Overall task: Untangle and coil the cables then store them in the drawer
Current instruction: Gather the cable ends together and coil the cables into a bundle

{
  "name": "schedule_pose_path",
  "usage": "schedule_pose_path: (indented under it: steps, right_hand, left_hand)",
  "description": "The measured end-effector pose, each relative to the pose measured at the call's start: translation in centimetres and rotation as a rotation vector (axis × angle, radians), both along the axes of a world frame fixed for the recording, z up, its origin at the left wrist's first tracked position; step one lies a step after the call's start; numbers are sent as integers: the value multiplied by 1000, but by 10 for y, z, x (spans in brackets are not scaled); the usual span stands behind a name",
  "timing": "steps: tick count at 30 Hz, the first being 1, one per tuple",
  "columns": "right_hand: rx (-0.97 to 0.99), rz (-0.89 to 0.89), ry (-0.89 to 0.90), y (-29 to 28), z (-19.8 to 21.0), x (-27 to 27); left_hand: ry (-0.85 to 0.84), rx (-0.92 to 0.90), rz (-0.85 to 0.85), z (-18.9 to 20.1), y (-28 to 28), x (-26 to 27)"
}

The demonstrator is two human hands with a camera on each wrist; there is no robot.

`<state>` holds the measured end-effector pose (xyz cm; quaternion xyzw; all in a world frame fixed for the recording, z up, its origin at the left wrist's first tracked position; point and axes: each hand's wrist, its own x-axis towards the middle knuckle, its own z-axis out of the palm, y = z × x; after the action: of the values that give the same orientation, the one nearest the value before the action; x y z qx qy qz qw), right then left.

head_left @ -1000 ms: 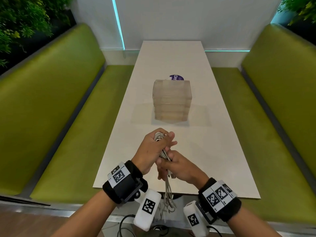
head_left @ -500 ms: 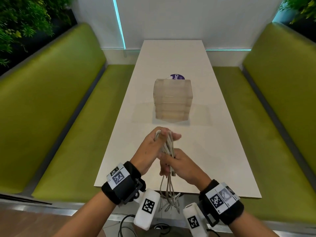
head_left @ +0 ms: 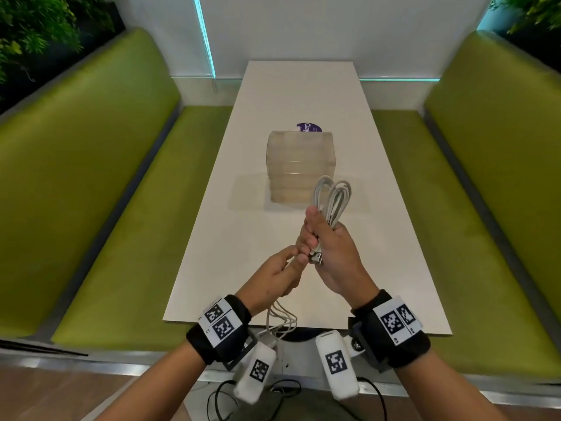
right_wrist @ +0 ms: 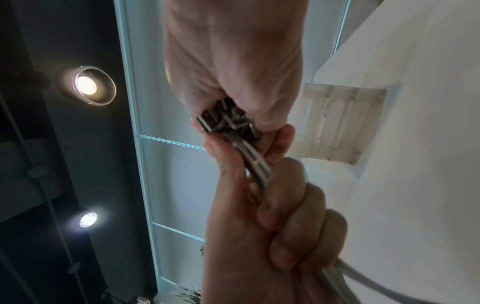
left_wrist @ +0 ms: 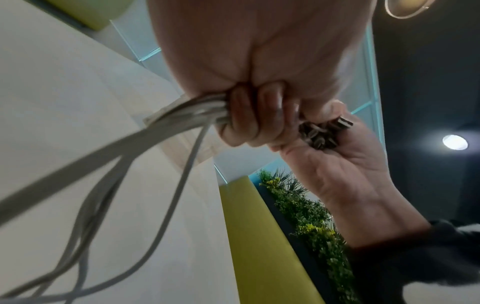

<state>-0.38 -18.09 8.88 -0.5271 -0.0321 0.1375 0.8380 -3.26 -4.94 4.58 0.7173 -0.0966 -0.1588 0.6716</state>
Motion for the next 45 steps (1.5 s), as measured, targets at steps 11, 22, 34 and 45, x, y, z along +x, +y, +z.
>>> schedule_pose_path:
  steps: [11, 22, 34, 45]
  right_hand:
    - [-17, 64, -57, -14, 2, 5]
    - [-156, 86, -170, -35, 14, 12]
    - [-868, 603, -432, -60, 40, 12]
    - [-1636, 954, -829, -39, 49, 10]
  left_hand:
    - [129, 33, -203, 8, 12, 4]
    - [200, 131, -250, 13, 26, 2]
    - [197, -52, -217, 38, 34, 6]
    - [506, -99, -551, 45, 27, 8]
